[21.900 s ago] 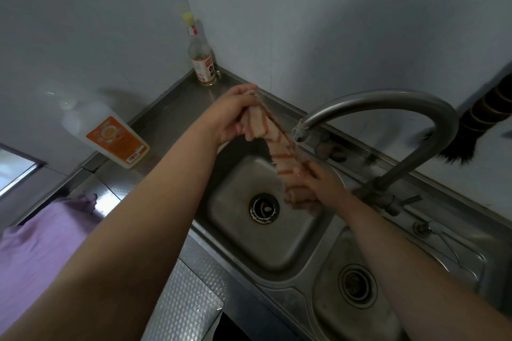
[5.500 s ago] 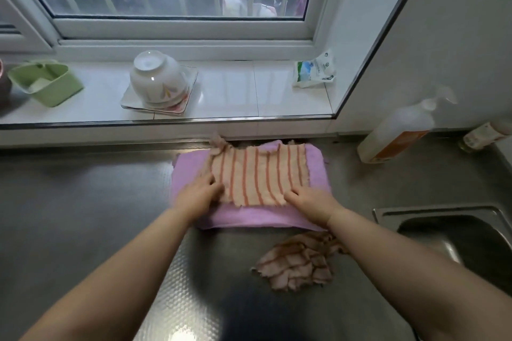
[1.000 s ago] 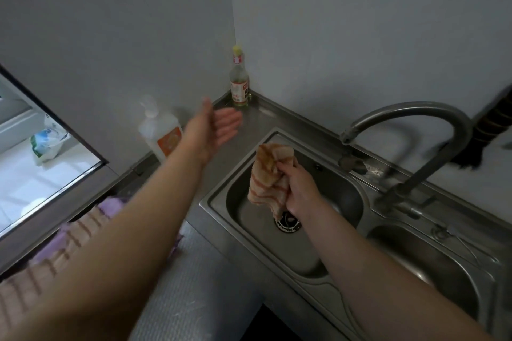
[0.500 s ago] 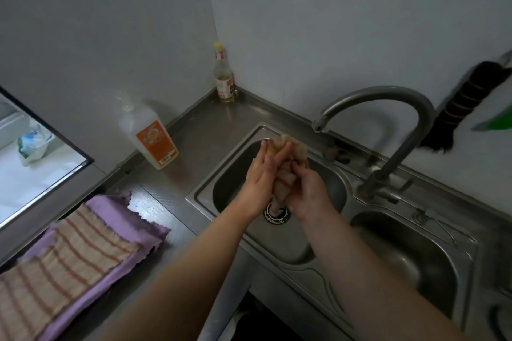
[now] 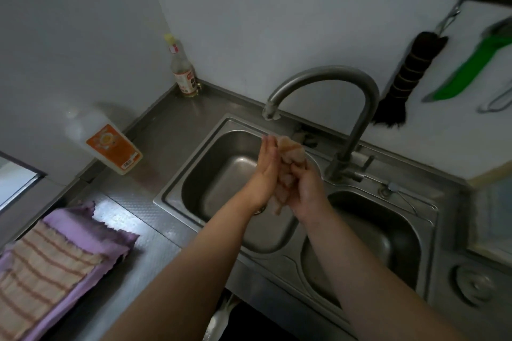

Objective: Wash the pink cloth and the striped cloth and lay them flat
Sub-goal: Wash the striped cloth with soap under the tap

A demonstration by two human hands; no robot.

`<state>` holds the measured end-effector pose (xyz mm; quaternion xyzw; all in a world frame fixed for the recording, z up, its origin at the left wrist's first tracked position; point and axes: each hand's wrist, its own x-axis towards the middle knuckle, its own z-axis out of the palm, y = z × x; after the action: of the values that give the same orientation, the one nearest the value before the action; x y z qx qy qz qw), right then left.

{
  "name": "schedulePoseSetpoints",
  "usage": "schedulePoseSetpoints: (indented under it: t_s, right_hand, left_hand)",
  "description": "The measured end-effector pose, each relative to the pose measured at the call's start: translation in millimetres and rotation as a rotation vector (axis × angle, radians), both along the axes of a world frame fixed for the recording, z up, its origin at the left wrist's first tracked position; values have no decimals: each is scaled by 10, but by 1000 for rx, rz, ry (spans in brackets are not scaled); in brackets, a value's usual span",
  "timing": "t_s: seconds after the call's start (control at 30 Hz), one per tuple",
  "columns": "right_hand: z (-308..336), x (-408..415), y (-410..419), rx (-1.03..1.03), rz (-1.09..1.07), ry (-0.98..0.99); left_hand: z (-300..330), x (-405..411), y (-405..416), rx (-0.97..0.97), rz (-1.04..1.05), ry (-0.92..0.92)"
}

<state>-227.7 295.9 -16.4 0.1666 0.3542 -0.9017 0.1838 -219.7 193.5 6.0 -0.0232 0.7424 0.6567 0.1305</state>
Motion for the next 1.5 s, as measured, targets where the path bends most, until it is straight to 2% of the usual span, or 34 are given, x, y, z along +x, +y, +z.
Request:
schedulePoseSetpoints:
  t_s: [0.07,0.17,0.23,0.3,0.4,0.43,0.5,0.63,0.8,1.1,1.23,1.3,1.4,1.43,1.5]
  right_hand:
    - [8,-38,105,13,0,-9]
    - [-26,-101,243,37,21,-83]
    - [-40,-154,316,119,22,-57]
    - [-125,-255,438,291,-67,-94]
    - [-365,-492,765,659,-393,-376]
    - [-426,-570,886,789,-431,-455]
    - [-454,-693,1067,948,-388,-476]
    - [-559,-814,1270,1179,-147,-334]
    - [-705,-797,1393,1351,-67,-234]
    - [-730,-793,1445,1369,-126,-203]
    - [-735,-795,1436,1295,-174,-237]
    - [-699,-810,1394,1232,-235,-308]
    - [-623,-779,1216,1112,-440,-508]
    - [-605,-735,1086,1076,-439,-491]
    - [-615,-651,766,962,-303,-313]
  left_hand:
    - [17,-57,26,261,80,-180]
    - [-99,-117,16,545,112,-421]
    - [-226,-169,43,638,209,-488]
    - [-292,-220,66,680,288,-513]
    - [-347,-315,17,708,369,-531]
    - [-339,-353,-14,712,395,-538]
    - [-364,-460,-99,732,441,-542]
    - [-401,-637,-204,725,519,-531]
    - [-409,-737,-216,711,546,-501]
    - [-442,-795,-105,713,533,-498]
    - [-430,-828,-85,710,513,-486]
    - [-412,-852,-87,706,505,-482]
    - [-415,-907,-123,691,508,-473]
    - [-417,-916,-146,678,507,-471]
    - [-419,-921,-187,647,476,-476]
